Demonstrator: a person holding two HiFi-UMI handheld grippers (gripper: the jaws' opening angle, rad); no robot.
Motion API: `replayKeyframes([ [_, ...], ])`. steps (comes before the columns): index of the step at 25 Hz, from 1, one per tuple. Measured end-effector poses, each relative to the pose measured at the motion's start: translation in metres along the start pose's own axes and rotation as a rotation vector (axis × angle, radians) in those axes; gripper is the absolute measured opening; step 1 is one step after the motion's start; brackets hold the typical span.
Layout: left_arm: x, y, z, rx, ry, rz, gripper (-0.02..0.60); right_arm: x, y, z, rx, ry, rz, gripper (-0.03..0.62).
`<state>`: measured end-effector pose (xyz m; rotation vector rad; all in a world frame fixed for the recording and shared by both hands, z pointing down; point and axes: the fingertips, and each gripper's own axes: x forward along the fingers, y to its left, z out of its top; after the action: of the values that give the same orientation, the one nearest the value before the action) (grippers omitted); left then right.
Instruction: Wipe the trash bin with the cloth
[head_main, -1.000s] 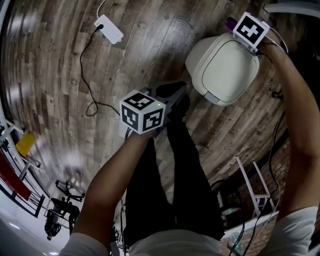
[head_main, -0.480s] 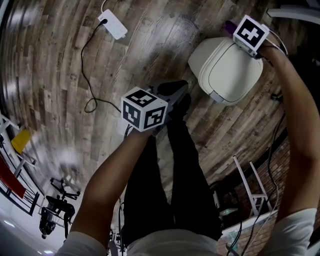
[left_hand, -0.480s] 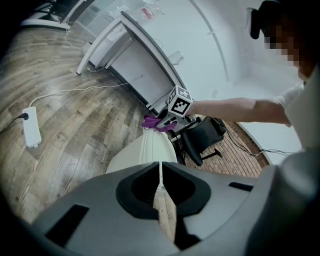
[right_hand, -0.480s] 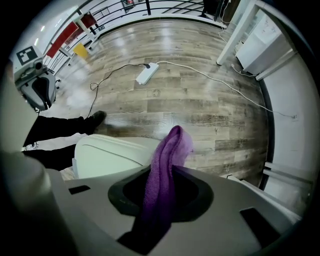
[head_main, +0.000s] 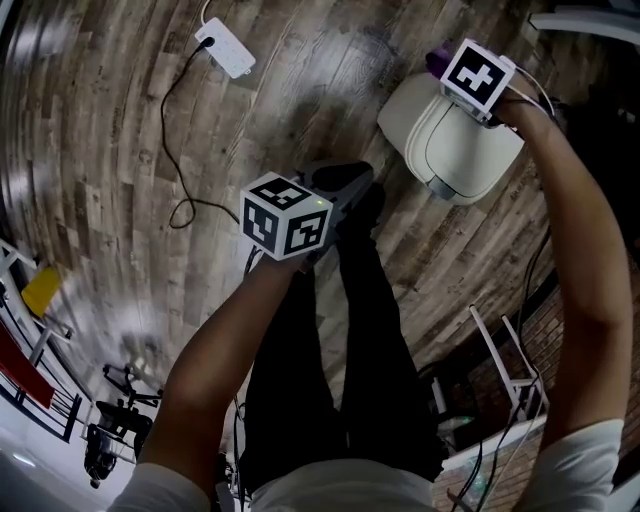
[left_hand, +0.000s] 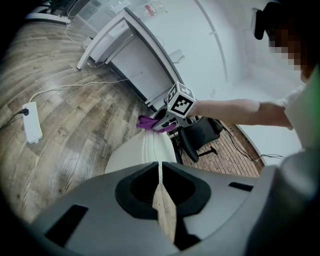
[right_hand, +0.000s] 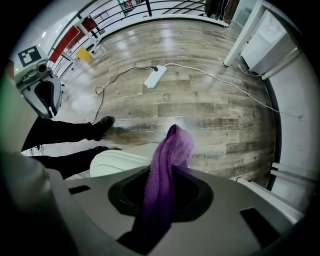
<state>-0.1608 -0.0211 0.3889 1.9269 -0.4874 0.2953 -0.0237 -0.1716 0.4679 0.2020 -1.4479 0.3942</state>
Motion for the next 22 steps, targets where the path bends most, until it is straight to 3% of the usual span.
replayKeyframes([
  [11, -0.018, 0.005, -0.021, 0.011, 0.075, -0.044, 0.015, 0.0, 0.075, -0.006, 0.071, 0.076, -0.014, 0.095],
  [14, -0.025, 0.006, -0.023, 0.007, 0.078, -0.047, 0.015, 0.005, 0.095, 0.015, 0.039, -0.004, -0.009, 0.094],
  [22, -0.039, 0.01, -0.024, -0.001, 0.058, -0.044, 0.015, 0.019, 0.141, 0.023, -0.017, 0.007, -0.007, 0.095],
])
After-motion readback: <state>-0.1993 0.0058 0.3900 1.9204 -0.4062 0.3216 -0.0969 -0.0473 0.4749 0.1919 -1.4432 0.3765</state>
